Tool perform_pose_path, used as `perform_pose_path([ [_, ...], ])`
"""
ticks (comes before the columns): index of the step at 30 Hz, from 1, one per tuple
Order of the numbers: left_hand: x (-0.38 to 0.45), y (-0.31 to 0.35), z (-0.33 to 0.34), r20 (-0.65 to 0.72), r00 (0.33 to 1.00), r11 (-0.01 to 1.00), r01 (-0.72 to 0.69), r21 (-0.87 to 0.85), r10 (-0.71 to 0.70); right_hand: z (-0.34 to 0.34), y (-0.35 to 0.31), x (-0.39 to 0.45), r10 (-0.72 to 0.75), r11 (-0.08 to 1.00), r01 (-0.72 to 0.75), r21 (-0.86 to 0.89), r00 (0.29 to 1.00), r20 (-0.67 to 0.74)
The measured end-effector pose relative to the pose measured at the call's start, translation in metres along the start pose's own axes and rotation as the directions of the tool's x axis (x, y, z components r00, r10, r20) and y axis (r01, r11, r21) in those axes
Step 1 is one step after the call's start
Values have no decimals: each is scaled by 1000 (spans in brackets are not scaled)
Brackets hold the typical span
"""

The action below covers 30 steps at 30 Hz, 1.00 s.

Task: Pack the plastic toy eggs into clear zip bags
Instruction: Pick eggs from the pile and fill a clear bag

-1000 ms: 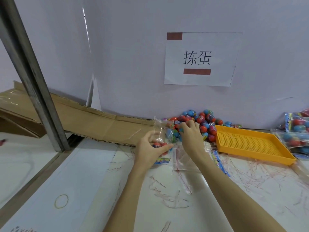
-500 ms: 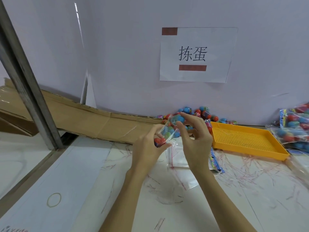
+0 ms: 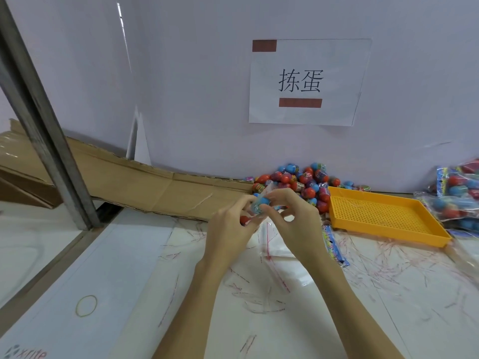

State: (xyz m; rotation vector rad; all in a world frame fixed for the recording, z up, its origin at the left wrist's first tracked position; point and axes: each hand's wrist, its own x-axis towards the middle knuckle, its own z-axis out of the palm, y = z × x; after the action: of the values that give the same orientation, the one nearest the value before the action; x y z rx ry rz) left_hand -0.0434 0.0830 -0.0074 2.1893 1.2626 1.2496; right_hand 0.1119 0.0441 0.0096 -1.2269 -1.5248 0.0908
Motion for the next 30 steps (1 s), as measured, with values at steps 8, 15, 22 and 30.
perform_pose_path([
  [8, 0, -2, -2, -52, 996, 995, -63, 72, 67, 4, 4, -3, 61, 990, -78, 116, 988, 145],
  [15, 4, -2, -2, -81, 997, 997, 5, 72, 1, 3, -2, -1, -15, 987, -10, 158, 988, 153],
  [22, 7, -14, 4, -81, 968, 970, 233, -70, -239, -1, 38, 29, 229, 949, -254, -189, 963, -143],
  [30, 9, -20, 5, -30, 945, 897, 299, -327, -326, -19, 98, 51, 369, 652, -230, -723, 929, 36],
])
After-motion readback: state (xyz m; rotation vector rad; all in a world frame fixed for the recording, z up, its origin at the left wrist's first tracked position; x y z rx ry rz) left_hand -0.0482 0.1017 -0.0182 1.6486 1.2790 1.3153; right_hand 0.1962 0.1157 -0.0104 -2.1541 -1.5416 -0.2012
